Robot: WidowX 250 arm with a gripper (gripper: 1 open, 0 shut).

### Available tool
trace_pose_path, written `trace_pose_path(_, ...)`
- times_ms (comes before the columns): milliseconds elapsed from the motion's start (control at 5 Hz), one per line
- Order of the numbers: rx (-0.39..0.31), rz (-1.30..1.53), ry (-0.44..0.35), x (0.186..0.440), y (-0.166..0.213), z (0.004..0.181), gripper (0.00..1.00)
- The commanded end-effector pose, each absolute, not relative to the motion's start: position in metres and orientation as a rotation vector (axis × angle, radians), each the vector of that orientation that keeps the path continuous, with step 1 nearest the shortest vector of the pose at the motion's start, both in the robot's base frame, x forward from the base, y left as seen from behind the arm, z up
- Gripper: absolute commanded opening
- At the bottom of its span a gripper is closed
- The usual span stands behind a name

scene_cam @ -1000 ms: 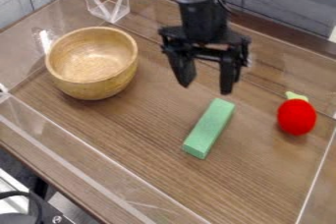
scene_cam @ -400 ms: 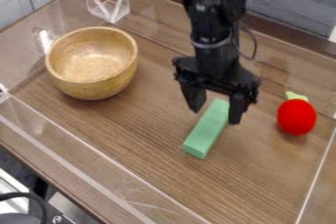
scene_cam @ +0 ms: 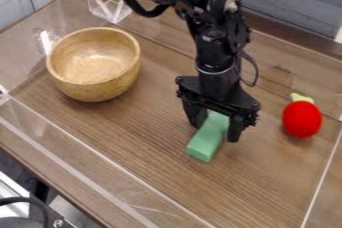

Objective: Put the green block into the wooden bowl

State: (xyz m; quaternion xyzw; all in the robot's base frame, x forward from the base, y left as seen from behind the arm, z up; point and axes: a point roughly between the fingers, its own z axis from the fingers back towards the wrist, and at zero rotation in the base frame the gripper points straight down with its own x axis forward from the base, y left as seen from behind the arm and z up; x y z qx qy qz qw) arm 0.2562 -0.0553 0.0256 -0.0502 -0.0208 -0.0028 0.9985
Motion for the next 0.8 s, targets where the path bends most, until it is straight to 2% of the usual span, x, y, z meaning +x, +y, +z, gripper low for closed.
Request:
trace_pose_path(0,-0.102,-0.018,-0.069,0.261,-0.056,0.028,0.00)
trace_pose_path(600,-0.072,-0.037,0.003,0.254,-0.045,0.041,0.00)
